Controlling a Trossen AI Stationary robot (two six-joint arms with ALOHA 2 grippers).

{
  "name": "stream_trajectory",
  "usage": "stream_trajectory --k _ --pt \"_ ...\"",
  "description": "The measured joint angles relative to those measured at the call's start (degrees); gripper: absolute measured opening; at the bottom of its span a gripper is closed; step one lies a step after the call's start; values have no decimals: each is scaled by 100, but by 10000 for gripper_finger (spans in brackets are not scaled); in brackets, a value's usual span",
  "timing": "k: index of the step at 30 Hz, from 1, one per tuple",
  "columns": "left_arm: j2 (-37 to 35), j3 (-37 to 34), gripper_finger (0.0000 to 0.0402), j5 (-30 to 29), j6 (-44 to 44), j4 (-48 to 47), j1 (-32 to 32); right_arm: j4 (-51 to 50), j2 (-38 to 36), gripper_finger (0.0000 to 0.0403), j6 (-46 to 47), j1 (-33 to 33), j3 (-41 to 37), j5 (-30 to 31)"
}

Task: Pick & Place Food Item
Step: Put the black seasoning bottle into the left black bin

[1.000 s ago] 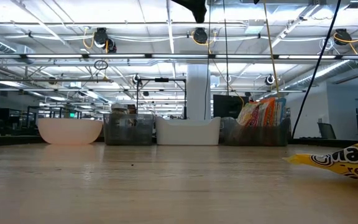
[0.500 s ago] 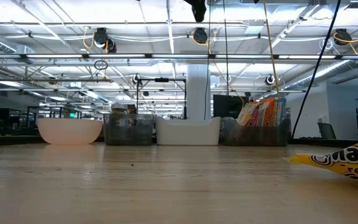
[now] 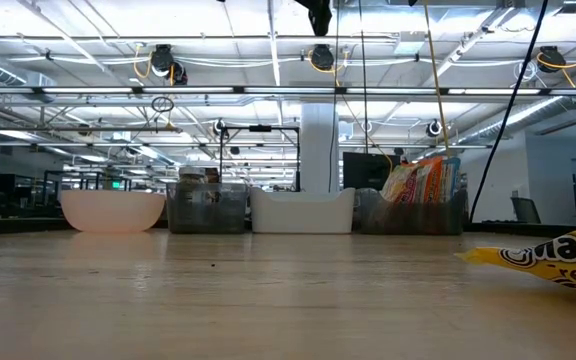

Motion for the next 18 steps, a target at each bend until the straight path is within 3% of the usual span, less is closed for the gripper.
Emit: stream_trajectory --k 14,18 --pt "-2 0 271 222 228 -6 162 5 -1 190 -22 -9 0 44" --pt "-7 0 285 653 247 5 285 11 0 190 -28 -7 0 31"
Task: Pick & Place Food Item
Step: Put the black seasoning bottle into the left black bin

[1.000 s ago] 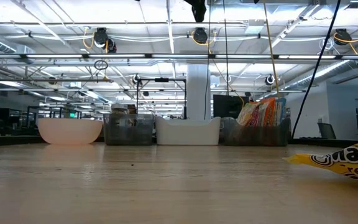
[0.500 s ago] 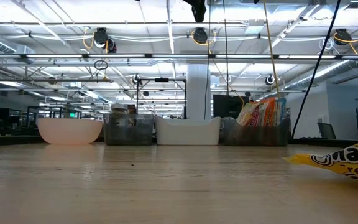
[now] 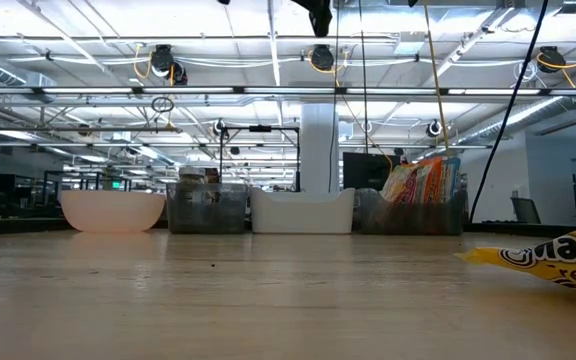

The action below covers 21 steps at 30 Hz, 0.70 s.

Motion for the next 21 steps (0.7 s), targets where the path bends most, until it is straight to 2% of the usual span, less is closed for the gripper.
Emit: stream_trajectory --k 7,9,17,21 --pt "-28 5 289 695 -21 0 376 -7 0 190 -7 1 0 -15" --pt "-21 179 289 922 -21 -324 530 -21 0 189 10 24 0 -1" --pt "464 1771 290 1407 568 -2067 890 -128 0 189 -1 37 2 -17" --pt "965 2710 290 2165 580 -3073 1143 -223 0 189 -17 39 2 -97"
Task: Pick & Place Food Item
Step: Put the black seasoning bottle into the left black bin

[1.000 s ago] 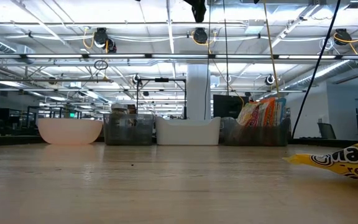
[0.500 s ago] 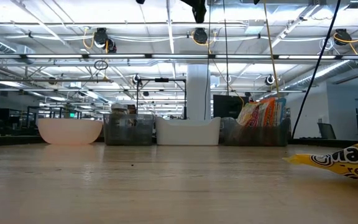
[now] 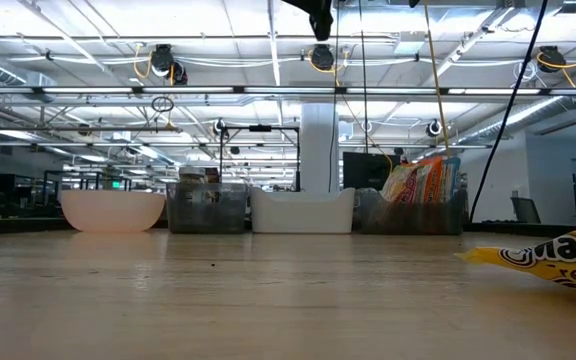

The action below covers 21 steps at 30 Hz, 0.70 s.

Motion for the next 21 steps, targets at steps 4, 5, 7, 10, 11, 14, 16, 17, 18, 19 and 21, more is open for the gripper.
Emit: stream_trajectory --k 4,5,7,10,11,14,16,17,18,19,21 --pt "722 920 290 923 2 -1028 181 -90 0 189 0 0 0 -93" --pt "891 1160 290 1088 27 -1274 209 -117 0 189 -12 0 0 -92" --pt "1174 1622 289 1292 204 -1769 261 -156 0 189 -15 0 0 -92" --pt "1489 2240 289 1310 640 -2507 296 -196 0 189 -32 0 0 -86" --pt "1577 2408 289 1297 741 -2722 311 -229 0 189 -42 0 0 -84" --pt "1734 2748 289 1202 901 -3166 359 -348 0 189 -38 -2 0 -64" --pt "1763 2837 289 1148 947 -3296 378 -384 0 189 -39 -4 0 -59" --pt "1763 2842 289 1148 955 -3310 388 -387 0 189 -37 -4 0 -59" --pt "1763 2843 289 1154 966 -3317 391 -390 0 189 -38 -4 0 -61" --pt "1763 2843 289 1157 981 -3335 391 -398 0 189 -39 -4 0 -65" --pt "1763 2843 287 1149 1018 -3402 391 -431 0 189 -39 -4 0 -66"
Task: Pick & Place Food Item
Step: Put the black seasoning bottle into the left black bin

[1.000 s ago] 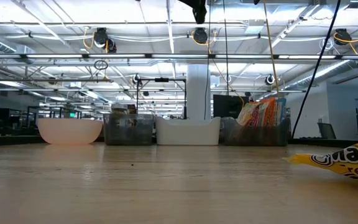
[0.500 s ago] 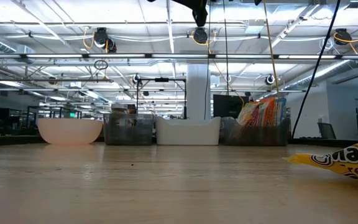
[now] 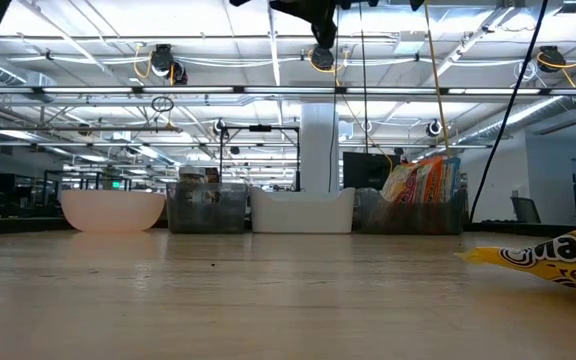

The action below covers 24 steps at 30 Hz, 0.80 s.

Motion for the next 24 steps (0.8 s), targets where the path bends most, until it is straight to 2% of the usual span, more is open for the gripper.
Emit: stream_trajectory --k 8,18,24 --pt "-2 0 221 -121 82 -93 0 -85 0 188 4 0 -2 11" --pt "-2 0 221 -139 321 -126 -24 -102 0 191 -42 2 -2 24" --pt "-2 0 221 -69 675 -139 0 -78 0 243 -78 2 -2 -63"
